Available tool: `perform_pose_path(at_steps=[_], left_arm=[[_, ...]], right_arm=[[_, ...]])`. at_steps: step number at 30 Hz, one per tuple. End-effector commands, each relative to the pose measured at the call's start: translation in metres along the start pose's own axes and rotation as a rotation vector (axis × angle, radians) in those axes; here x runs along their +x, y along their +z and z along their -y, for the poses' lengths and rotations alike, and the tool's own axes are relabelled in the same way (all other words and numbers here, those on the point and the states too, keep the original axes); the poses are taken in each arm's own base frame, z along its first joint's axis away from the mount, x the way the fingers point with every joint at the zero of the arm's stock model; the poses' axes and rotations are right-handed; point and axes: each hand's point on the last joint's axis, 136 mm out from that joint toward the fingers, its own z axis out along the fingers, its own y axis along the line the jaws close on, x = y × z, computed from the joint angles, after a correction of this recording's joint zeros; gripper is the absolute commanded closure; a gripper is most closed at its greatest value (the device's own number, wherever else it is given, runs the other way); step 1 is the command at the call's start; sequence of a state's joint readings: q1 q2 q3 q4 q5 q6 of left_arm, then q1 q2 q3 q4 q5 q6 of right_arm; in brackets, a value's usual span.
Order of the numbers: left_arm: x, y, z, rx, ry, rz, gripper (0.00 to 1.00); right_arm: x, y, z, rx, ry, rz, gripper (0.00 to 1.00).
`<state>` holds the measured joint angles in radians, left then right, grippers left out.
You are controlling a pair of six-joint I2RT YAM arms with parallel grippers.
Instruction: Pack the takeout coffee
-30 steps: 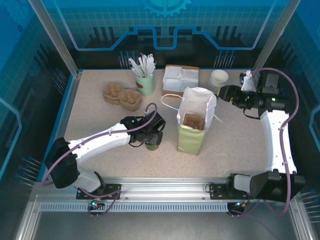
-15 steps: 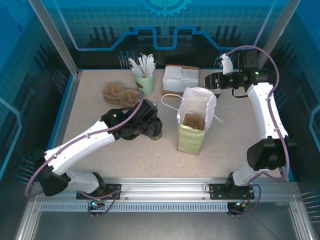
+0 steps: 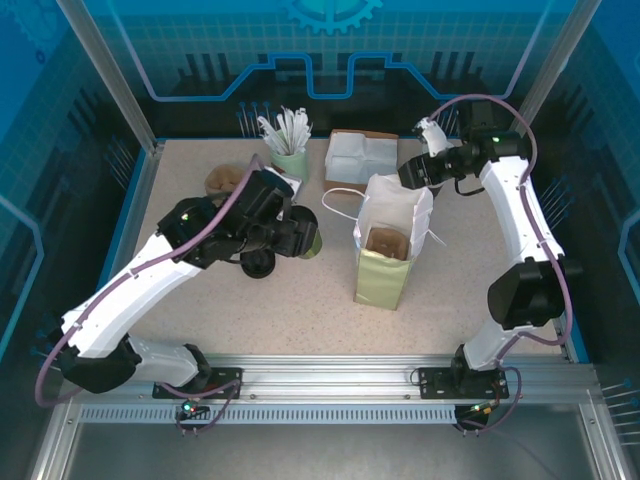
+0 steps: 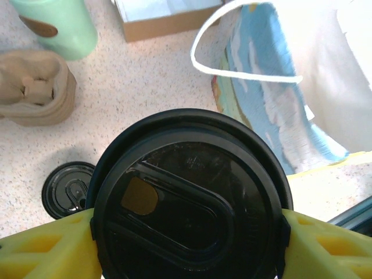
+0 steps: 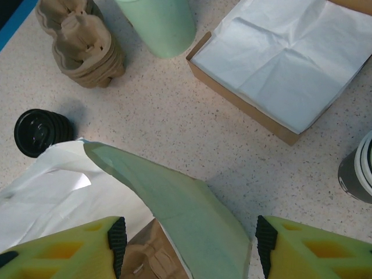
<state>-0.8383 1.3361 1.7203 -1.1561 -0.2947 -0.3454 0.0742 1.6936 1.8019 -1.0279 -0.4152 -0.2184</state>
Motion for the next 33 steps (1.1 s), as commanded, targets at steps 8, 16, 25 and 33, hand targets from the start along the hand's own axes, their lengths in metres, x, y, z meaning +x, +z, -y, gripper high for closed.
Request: perform_pose_path(at_steps=[8, 16, 25, 33], left_arm=[[-0.015, -0.031, -0.011, -0.016, 0.045, 0.041, 0.32], [-0.020, -0.037, -0.011, -0.001, 0.034, 0.044, 0.31], [-0.025, -0.040, -0.005, 0.034, 0.045, 0.045, 0.31], [-0.039, -0.055, 0.002, 0.075, 0.063, 0.098, 0.31]], right_arm=[[0.006, 0.019, -0.017, -0.073, -0.138, -0.100, 0.42], [0.012, 0.028, -0.023, -0.113, -0.176, -0.155, 0.54], [0.010, 0.026, -0.026, -0.107, -0.187, -0.165, 0.83], [-0.020, 0.014, -0.047, -0.053, -0.127, -0.078, 1.00]])
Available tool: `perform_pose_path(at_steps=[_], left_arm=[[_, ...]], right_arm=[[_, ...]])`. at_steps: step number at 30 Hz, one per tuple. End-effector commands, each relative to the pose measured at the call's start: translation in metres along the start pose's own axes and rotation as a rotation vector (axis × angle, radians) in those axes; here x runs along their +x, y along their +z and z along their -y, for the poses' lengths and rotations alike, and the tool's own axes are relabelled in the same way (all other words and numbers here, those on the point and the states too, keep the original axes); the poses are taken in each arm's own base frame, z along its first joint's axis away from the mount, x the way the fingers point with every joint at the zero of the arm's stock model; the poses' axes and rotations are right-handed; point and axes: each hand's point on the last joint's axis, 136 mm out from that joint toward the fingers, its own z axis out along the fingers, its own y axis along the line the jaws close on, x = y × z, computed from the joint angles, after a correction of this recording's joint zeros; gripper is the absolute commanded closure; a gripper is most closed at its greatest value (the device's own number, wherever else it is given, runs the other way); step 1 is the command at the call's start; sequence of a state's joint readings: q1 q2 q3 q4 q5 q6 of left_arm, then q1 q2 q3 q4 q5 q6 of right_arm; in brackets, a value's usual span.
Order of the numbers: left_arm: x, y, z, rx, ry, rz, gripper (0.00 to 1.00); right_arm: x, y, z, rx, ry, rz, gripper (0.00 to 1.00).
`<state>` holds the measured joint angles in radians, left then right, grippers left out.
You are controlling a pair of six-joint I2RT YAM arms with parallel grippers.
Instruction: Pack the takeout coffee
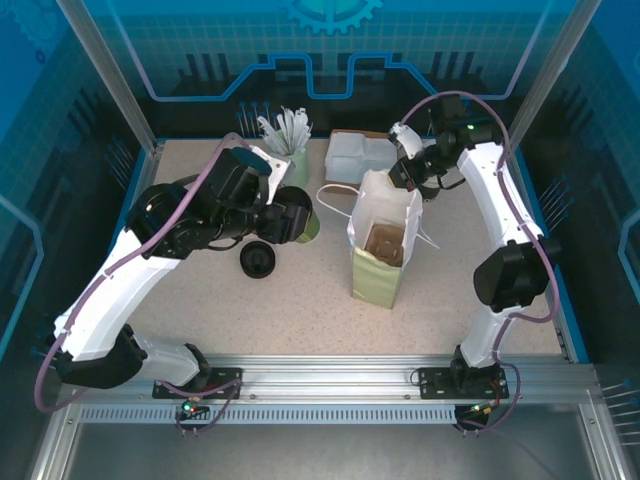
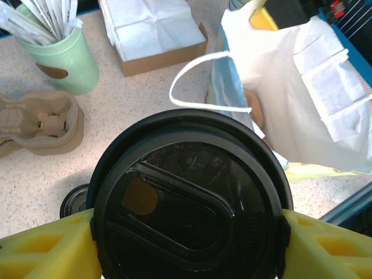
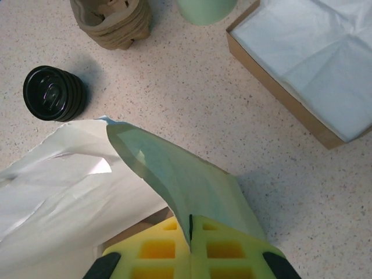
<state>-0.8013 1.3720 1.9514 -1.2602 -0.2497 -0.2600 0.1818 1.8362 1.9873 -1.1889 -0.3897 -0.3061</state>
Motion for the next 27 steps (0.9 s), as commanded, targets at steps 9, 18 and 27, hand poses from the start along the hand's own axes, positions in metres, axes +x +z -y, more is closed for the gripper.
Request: perform_pose_path(at_steps=[9, 18, 27], left_arm=[[-0.019, -0.020, 0.001, 0.026, 0.015, 0.085, 0.31], [-0.042, -0.025, 0.008, 0.070, 0.036, 0.233, 0.32], [-0.055, -0.007, 0.010, 0.044, 0.086, 0.276, 0.31]], right_arm=[[-0.052, -0.036, -0.042, 0.076, 0.090, 0.150, 1.00], [-0.071, -0.036, -0.070, 0.025, 0.151, 0.222, 1.00], [-0.077, -0.019, -0.079, 0.016, 0.178, 0.184, 1.00]])
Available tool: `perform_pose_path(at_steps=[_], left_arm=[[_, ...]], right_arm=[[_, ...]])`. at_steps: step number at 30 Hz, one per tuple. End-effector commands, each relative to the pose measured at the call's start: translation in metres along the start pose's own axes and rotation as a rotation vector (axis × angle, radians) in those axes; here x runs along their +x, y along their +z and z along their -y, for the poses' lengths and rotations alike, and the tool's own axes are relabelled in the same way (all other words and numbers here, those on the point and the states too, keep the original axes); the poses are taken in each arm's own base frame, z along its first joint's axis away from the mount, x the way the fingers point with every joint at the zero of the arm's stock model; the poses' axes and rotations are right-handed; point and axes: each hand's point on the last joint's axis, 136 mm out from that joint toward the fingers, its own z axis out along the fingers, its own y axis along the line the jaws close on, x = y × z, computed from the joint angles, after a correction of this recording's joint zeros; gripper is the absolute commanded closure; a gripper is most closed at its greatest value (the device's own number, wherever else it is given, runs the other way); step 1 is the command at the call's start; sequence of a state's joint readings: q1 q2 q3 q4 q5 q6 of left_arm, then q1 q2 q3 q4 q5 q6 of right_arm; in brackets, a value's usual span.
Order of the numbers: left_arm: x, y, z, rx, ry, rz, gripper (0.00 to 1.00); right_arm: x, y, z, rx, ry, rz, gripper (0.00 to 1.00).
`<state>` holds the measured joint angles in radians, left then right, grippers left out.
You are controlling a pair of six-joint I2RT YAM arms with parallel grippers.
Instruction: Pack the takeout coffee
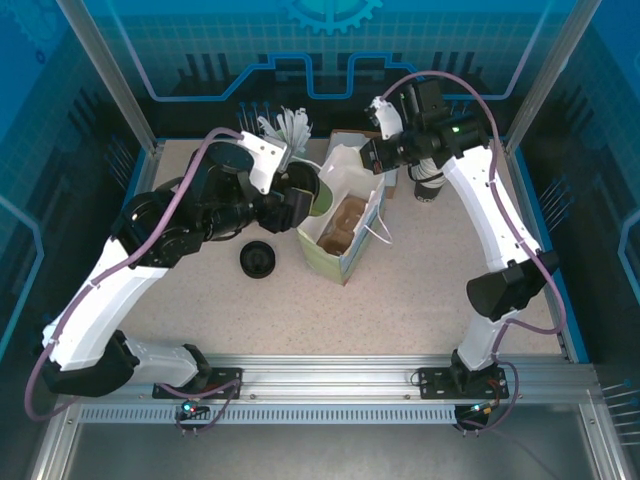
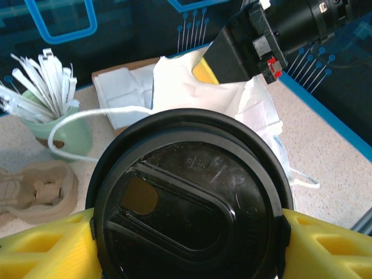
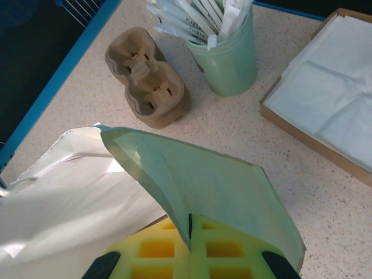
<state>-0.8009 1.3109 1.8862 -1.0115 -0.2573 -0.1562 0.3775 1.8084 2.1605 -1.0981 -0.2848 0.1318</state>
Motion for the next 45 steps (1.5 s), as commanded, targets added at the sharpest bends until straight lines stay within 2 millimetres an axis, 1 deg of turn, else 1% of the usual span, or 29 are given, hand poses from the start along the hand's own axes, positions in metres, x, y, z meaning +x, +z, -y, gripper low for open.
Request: perform_pose_path(at_steps=[1, 5, 7, 11, 14, 22, 27, 32, 37, 45], left_arm=[[-0.007, 0.013, -0.002, -0.018, 0.030, 0.037, 0.32], [-0.001, 0.025, 0.000, -0.007, 0.018, 0.037, 0.32], [0.008, 0.032, 0.000, -0.003, 0.013, 0.034, 0.32], [0.033, 0.046, -0.004, -0.011, -0.017, 0.012, 0.32], [0.043, 0.051, -0.011, -0.047, -0.049, -0.004, 0.33], [0.056, 0.057, -0.017, -0.079, -0.084, -0.023, 0.34], [0.059, 0.058, -0.018, -0.087, -0.116, -0.021, 0.36], [0.063, 0.062, -0.007, -0.074, -0.103, -0.015, 0.35], [0.063, 0.069, 0.003, -0.079, -0.061, 0.005, 0.35], [0.064, 0.085, 0.014, -0.108, -0.016, 0.028, 0.35]], right_arm=[[0.000, 0.012, -0.009, -0.008, 0.011, -0.019, 1.00], [0.007, 0.028, -0.008, -0.017, 0.074, -0.069, 1.00], [0.008, 0.033, -0.010, -0.011, 0.093, -0.070, 1.00], [0.019, 0.048, -0.015, -0.026, 0.102, -0.092, 1.00], [0.026, 0.054, -0.022, -0.057, 0.065, -0.107, 1.00], [0.027, 0.042, -0.034, -0.091, -0.015, -0.075, 1.00], [0.023, 0.026, -0.044, -0.106, -0.073, -0.024, 1.00], [0.018, 0.010, -0.051, -0.113, -0.103, 0.020, 1.00], [0.019, -0.003, -0.057, -0.106, -0.125, 0.060, 1.00], [0.016, -0.011, -0.053, -0.064, -0.133, 0.095, 1.00]])
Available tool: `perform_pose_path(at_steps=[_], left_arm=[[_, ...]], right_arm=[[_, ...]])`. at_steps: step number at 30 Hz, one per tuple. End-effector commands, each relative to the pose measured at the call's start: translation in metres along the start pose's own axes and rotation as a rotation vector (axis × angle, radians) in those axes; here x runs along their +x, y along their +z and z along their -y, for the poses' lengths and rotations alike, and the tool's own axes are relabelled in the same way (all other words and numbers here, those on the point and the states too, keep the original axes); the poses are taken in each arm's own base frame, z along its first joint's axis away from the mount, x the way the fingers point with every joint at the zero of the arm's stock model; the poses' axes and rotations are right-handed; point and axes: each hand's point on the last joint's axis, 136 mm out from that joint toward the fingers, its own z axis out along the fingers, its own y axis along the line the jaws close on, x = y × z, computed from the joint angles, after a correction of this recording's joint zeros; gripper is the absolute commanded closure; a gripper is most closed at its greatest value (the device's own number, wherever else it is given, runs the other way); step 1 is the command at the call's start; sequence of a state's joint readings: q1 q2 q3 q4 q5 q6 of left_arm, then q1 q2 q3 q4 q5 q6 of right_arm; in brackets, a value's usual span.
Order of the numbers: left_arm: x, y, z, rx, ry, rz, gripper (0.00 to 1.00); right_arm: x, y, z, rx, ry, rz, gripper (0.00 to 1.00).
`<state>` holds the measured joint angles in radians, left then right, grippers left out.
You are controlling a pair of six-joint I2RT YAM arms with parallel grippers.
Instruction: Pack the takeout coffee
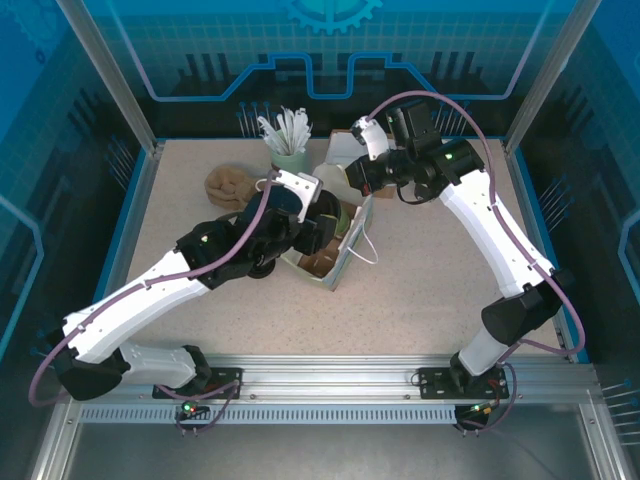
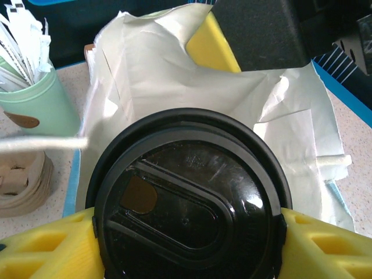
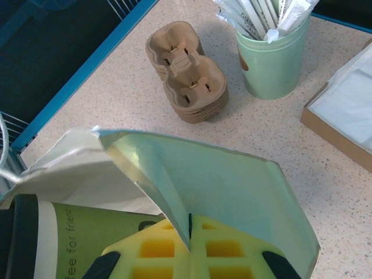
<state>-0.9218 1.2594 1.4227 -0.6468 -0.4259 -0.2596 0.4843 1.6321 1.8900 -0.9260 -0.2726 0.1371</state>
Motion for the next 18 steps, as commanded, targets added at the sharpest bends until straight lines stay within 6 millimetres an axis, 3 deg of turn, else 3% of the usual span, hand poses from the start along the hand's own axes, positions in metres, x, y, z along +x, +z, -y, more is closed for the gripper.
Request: perform_pose_path(at_steps=[1, 18], left_arm=[[-0.005, 0.010, 0.003, -0.039, 0.017, 0.049, 0.35], [0.027, 0.049, 0.016, -0.062, 0.052, 0.016, 0.31]], right_arm=[[-0.010, -0.010, -0.007, 0.007, -0.036, 0.051, 1.00], [-0.008, -0.011, 0.001, 0.077, -0.062, 0.092, 1.00]])
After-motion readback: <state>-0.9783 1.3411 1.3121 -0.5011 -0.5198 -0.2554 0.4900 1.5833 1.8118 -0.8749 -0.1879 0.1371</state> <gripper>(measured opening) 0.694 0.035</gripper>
